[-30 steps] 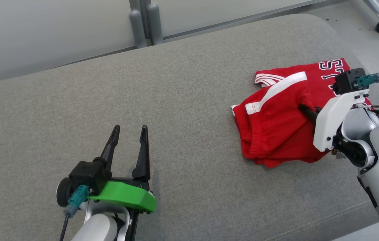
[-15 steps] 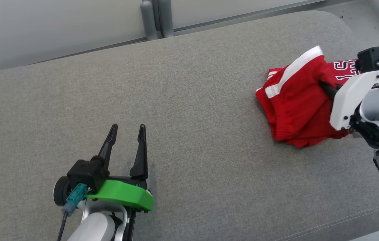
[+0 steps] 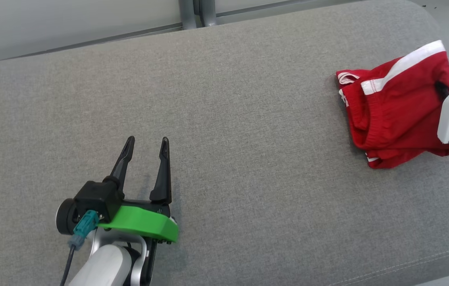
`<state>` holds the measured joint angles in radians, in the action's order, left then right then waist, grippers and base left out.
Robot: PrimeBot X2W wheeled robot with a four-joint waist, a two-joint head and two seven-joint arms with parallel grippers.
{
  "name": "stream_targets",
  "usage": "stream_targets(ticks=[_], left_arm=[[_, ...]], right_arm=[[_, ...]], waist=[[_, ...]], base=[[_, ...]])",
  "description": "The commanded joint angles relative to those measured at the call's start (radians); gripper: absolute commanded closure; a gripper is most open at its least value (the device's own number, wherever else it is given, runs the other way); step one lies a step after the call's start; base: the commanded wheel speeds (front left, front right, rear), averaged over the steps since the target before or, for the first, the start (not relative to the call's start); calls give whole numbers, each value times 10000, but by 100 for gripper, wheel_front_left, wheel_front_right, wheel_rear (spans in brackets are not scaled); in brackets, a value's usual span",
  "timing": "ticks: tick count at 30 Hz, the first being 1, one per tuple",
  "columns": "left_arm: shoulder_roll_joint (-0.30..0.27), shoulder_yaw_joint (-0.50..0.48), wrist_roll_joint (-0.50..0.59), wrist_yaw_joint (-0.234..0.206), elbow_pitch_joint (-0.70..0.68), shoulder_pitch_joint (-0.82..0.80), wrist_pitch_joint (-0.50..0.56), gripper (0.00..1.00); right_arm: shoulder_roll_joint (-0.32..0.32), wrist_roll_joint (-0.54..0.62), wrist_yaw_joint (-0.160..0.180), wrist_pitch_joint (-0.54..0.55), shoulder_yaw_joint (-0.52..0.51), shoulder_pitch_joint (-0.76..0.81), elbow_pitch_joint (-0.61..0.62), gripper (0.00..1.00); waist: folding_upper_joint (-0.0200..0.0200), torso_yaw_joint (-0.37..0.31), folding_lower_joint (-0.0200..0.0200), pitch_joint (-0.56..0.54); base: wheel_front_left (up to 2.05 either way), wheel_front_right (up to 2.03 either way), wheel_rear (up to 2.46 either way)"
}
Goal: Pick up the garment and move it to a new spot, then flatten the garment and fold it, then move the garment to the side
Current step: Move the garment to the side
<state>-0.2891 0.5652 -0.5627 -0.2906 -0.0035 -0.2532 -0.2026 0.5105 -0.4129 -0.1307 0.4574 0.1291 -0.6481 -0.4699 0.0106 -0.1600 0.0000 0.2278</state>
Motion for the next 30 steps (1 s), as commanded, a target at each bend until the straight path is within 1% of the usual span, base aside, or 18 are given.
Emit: stream_targets(ticks=[1,9,13,17,18,19,20,21,26,30], left_arm=[[-76,-13,44,-14,-47,-199,41,0],[-163,57,216,-77,-205,-479,194,0],[-197,73,247,-110,-253,-544,230,0],[-229,84,270,-145,-281,-574,233,0],[-237,90,275,-152,-284,-588,233,0],[-240,91,282,-163,-290,-607,239,0],[-246,94,292,-165,-290,-622,247,0],[-256,97,301,-172,-288,-638,257,0],[-287,101,317,-202,-254,-663,237,0],[-307,104,329,-242,-251,-653,241,0]], right_arm=[[20,148,0,-175,-34,-200,-141,100],[274,1400,1,-1550,-192,-853,-1944,100],[298,1955,1,-2039,-491,-1204,-2860,100],[189,2372,1,-2383,-870,-1534,-3683,100],[190,2515,3,-2502,-931,-1591,-3853,88],[192,2679,3,-2670,-1009,-1659,-3993,60],[170,2794,3,-2715,-1087,-1706,-4192,27],[124,2903,3,-2850,-1145,-1756,-4328,0],[-55,3370,3,-3102,-1621,-1981,-5085,0],[-156,3515,3,-3267,-1751,-2074,-5374,0]], waist=[[-106,144,0,214],[-106,575,0,740],[-106,736,0,892],[-106,825,0,1007],[-106,841,0,1029],[-106,852,0,1052],[-106,862,0,1070],[-106,865,0,1085],[-106,854,0,1108],[-106,812,0,1093]], base=[[0,0,0],[0,0,0],[0,0,0],[0,0,0],[0,0,0],[0,0,0],[0,0,0],[0,0,0],[0,0,0],[0,0,0]])
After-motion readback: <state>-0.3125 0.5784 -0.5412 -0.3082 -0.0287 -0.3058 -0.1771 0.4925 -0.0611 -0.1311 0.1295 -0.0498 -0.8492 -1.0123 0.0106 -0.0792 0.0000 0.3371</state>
